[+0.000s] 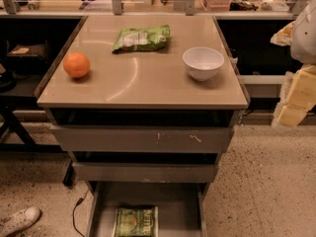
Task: Pick green jalapeno chip bag from bottom drawer and place on counter
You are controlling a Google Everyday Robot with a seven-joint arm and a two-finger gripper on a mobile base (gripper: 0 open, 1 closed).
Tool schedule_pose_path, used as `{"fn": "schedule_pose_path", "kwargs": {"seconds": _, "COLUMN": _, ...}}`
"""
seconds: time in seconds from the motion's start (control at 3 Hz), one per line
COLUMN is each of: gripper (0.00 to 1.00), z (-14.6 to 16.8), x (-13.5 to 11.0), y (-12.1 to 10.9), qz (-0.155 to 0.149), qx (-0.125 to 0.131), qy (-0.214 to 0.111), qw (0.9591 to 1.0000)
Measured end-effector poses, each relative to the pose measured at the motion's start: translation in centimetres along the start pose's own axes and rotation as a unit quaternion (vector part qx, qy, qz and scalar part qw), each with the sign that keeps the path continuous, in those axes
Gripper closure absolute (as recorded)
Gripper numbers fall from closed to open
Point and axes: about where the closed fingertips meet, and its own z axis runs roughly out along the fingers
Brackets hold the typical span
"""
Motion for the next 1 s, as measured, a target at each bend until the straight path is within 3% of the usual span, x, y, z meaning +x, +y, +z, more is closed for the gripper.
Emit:
{"fn": "schedule_pose_path", "kwargs": {"seconds": 0.33, "gripper": 0.00, "z": 0.0, "x": 0.0, "y": 0.0, "qz": 0.000, "qx": 0.000, "qy": 0.000, "qw": 1.0000}}
{"fn": "schedule_pose_path", "kwargs": {"seconds": 0.67, "gripper": 0.00, "z": 1.7, "x": -0.2, "y": 1.5, "qz": -0.003, "qx": -0.008, "qy": 0.003, "qw": 1.0000}}
{"fn": "schedule_pose_path", "kwargs": {"seconds": 1.0, "gripper": 0.00, "z": 5.5, "x": -1.5, "y": 5.0, "qz": -0.007, "qx": -0.019, "qy": -0.004, "qw": 0.9998}}
